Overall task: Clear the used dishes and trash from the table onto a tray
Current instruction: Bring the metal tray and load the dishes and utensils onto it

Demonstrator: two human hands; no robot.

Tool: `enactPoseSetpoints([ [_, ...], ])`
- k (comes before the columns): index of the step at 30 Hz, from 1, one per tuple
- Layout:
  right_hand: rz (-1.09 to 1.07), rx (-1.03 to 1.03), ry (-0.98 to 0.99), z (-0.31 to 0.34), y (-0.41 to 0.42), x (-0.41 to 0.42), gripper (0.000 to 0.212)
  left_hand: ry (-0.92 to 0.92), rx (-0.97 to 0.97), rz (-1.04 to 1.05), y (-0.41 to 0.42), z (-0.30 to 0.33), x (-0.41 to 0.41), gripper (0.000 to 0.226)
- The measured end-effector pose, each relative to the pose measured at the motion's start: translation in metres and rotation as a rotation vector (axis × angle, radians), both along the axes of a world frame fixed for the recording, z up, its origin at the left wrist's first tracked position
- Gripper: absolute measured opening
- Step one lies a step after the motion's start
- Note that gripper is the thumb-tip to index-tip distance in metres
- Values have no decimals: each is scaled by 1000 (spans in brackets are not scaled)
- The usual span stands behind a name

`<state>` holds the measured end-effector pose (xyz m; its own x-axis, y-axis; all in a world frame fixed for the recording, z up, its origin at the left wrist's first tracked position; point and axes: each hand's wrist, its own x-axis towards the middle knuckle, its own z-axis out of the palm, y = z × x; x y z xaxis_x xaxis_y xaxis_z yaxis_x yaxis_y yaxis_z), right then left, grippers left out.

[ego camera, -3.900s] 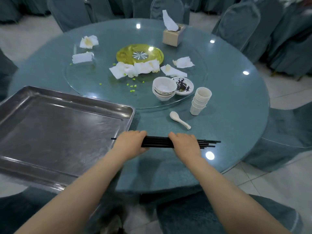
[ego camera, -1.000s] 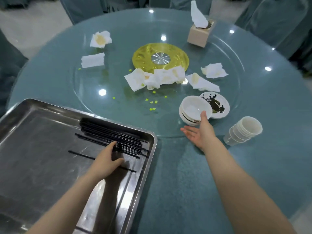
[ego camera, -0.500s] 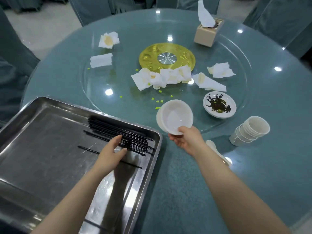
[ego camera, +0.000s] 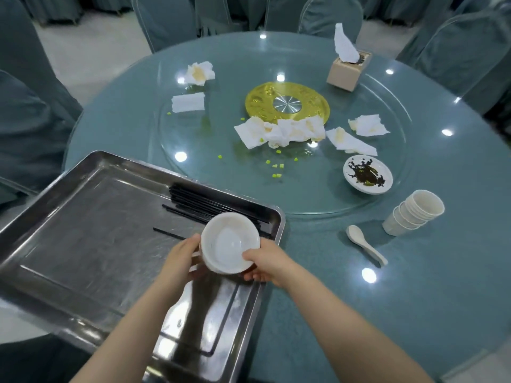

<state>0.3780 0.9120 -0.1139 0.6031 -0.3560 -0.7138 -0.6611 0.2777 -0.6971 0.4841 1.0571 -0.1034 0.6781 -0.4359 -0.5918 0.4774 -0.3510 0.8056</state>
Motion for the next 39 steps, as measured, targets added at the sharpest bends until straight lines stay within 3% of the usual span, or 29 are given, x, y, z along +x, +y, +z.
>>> enactPoseSetpoints([
  [9,-64,-21,71,-24,36,-5,29,120,56,-28,29,-18,-1,34],
  [12,-173,-52,36,-24,33,-6,32,167,-10,-46,22,-21,-2,30],
  [17,-299,-162,-38,-18,24,-9,18,209,-129,-88,4,-17,3,34],
  [20,-327,-222,-25,-16,17,-16,20,121,-44,-129,4,-13,3,27],
  [23,-364,-272,-43,-10,11,-30,22,-121,19,-62,13,-10,3,34],
  [25,-418,-269,-89,-6,7,-44,18,-229,-37,-52,17,-3,4,33],
  [32,-661,-345,-172,10,-17,-125,13,-248,-241,-220,-11,32,-17,29],
  [39,-800,-536,-87,14,-95,-197,25,-285,-210,-456,-94,53,-39,33],
])
